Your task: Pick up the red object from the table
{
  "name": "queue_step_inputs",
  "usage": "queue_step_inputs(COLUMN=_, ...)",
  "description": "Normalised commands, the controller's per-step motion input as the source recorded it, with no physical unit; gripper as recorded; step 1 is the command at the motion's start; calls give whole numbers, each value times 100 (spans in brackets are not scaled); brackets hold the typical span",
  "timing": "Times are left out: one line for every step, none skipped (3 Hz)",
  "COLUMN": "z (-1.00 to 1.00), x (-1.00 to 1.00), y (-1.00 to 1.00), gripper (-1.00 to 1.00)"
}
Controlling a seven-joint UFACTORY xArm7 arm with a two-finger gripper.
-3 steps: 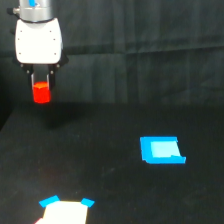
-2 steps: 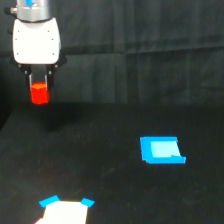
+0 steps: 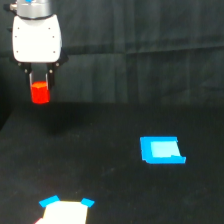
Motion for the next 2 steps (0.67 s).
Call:
queue_step_inputs(z=70, x=5, y=-68, gripper=-86)
queue_step_inputs(z=50, x=44, y=-57, gripper=-100)
